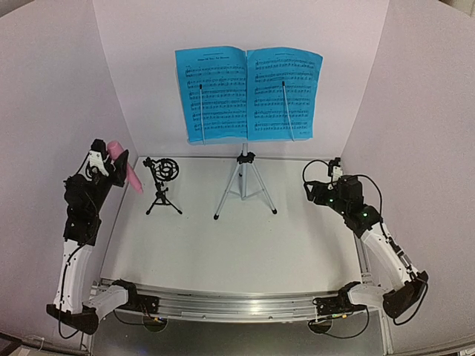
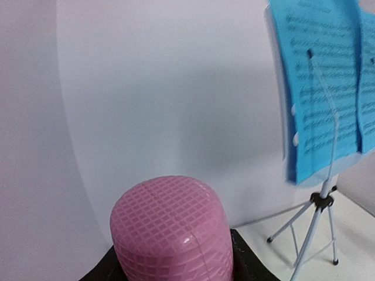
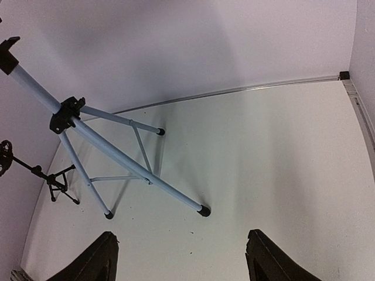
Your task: Set up the instrument practice props
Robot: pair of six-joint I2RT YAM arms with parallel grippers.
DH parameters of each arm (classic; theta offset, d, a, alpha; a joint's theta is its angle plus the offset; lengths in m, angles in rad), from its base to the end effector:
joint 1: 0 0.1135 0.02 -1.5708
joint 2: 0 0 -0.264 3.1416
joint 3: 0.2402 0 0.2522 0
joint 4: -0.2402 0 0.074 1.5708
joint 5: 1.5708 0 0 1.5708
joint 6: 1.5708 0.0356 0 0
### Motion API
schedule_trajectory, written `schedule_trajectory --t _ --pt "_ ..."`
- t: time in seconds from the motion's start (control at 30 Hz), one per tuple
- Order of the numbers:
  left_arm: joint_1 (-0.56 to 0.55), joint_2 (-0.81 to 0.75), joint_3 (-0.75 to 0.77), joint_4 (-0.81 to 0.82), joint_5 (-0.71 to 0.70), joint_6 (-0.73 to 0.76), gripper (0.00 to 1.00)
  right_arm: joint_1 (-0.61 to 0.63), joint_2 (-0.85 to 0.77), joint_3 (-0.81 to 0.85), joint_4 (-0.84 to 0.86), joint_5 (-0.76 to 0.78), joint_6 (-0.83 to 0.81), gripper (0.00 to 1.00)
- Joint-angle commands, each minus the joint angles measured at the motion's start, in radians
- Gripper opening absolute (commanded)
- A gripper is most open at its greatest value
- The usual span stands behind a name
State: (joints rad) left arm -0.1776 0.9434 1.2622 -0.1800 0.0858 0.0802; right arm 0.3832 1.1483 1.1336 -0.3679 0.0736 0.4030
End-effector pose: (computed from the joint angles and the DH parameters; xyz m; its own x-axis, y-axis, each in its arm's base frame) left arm 0.1838 -0.0361 0.4761 0.1565 0.0530 -0.9862 0.2478 0.9645 0.0912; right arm 0.2413 0.0945 0.3698 -0.4399 0.2444 -0.8641 -0.1490 0.9291 0.3386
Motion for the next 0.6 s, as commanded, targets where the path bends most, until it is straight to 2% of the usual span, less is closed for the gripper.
schedule_trajectory --t 0.0,0.2,0.3,0.57 --pt "-0.001 0.117 0.013 0.451 0.232 0.042 0.0 0.007 -0.014 0.01 -0.001 0.017 -0.012 0.73" --pt "-0.002 0.281 0.054 0.648 0.291 -0.017 0.0 0.008 -0.023 0.008 -0.001 0.015 -0.009 0.73" --pt "-0.008 0.332 0.081 0.659 0.3 -0.022 0.0 0.007 -0.034 0.004 -0.002 0.015 -0.007 0.73" --pt "-0.018 0.342 0.024 0.626 0.287 0.018 0.0 0.007 -0.059 -0.015 -0.002 0.035 -0.014 0.73"
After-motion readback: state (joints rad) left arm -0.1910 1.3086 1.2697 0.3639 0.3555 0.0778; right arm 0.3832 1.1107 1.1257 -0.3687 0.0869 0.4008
